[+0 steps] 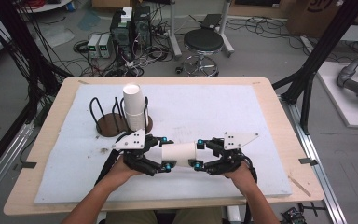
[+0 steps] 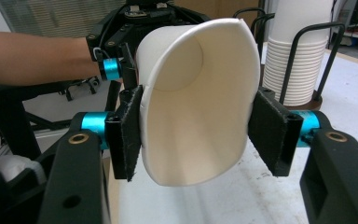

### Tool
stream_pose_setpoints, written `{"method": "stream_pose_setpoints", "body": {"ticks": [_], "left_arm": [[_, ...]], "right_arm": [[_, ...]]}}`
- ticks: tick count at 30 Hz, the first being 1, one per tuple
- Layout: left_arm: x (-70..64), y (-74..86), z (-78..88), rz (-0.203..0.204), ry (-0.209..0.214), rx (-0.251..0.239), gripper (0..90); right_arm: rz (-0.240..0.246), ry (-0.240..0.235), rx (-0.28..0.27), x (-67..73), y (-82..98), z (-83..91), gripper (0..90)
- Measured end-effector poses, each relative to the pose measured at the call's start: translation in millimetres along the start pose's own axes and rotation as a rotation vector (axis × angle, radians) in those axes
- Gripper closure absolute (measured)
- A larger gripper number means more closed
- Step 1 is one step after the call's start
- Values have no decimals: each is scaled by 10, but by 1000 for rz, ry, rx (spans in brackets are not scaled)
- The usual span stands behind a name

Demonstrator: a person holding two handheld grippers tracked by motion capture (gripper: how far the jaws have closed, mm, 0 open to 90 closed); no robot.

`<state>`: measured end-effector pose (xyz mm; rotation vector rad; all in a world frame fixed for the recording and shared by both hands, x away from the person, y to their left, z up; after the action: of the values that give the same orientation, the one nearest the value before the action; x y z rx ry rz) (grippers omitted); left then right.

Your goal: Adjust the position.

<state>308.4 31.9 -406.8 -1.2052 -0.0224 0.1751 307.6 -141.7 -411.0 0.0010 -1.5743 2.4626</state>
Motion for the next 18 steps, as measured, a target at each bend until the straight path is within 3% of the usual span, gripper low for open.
{"method": "stream_pose_setpoints", "body": {"ticks": [7,14,18], "left_arm": [[39,-1,49,14,-30,21,234],[79,-45,127,3,-47,108,182],[69,-75,124,-14,-43,153,170]], "right_arm": [[11,10,32,-5,5,22,412],[41,42,118,-10,-4,53,411],[86,67,179,-19,-70,54,410]]}}
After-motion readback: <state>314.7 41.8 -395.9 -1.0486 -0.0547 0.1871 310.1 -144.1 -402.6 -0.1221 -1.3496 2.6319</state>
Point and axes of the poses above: each handheld gripper's, and its own axes: z roughly backward along the jaws, y roughly out of its underside, x roughly to its left, the point moved 7 cm from there along -z, roughly forward along the jaws, and after that the axes turned 11 degrees about x, right-handed, at the moved point
